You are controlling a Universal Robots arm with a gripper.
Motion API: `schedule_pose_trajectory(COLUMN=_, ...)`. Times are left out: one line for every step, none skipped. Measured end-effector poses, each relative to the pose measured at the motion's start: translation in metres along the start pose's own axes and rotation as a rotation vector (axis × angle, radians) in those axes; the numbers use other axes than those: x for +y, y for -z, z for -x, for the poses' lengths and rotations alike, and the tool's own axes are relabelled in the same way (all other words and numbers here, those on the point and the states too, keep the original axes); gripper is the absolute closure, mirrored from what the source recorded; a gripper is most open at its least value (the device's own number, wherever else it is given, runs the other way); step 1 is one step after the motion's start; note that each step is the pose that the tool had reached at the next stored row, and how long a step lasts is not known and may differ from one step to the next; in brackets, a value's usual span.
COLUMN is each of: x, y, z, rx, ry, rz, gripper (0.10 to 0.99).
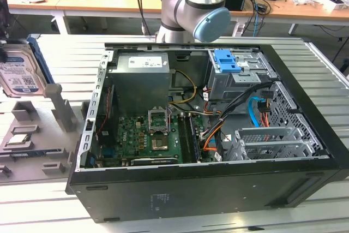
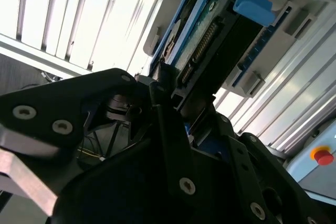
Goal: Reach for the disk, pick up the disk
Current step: 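Pick up the disk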
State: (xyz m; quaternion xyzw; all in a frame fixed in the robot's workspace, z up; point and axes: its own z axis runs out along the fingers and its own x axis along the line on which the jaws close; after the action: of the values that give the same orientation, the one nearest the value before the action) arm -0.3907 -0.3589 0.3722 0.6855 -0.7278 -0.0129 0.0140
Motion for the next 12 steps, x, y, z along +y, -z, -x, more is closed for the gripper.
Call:
schedule_pose_trajectory(x=0.0, y=0.0018, z=0.0, rx=0.0, ry=0.0, rz=0.0, gripper=0.718)
schedule_pose_trajectory(x=0.0001, y=0.0037, z=0.0, rx=0.0, ry=0.0, rz=0.0, gripper=0.718)
schedule_pose_trajectory(x=0.0002, y=0.0059, z=0.0001, rx=0.0, ry=0.0, rz=0.0, gripper=0.718)
schedule_pose_trajectory(x=0.0002, y=0.0078, z=0.0001, rx=0.0, ry=0.0, rz=0.0, gripper=0.718)
schedule_pose_trajectory(x=0.0003, y=0.0115, z=0.0001, rx=0.0, ry=0.0, rz=0.0, gripper=0.718)
schedule_pose_trajectory(x=0.0004, y=0.0141, z=0.0001, rx=0.0, ry=0.0, rz=0.0, gripper=0.718)
schedule_pose_trajectory(x=0.0005, y=0.0161, z=0.0002, rx=0.0, ry=0.0, rz=0.0, gripper=0.718)
schedule_pose_trajectory(x=0.0005, y=0.0178, z=0.0002, rx=0.0, ry=0.0, rz=0.0, gripper=0.718)
schedule_pose_trajectory(x=0.0006, y=0.0217, z=0.0002, rx=-0.0001, ry=0.0, rz=0.0, gripper=0.718)
schedule_pose_trajectory(x=0.0007, y=0.025, z=0.0002, rx=-0.0001, ry=0.0, rz=0.0, gripper=0.718)
schedule_pose_trajectory(x=0.0009, y=0.0284, z=0.0002, rx=0.0001, ry=0.0, rz=0.0, gripper=0.718)
schedule_pose_trajectory(x=0.001, y=0.0331, z=0.0002, rx=-0.0001, ry=0.0, rz=0.0, gripper=0.718)
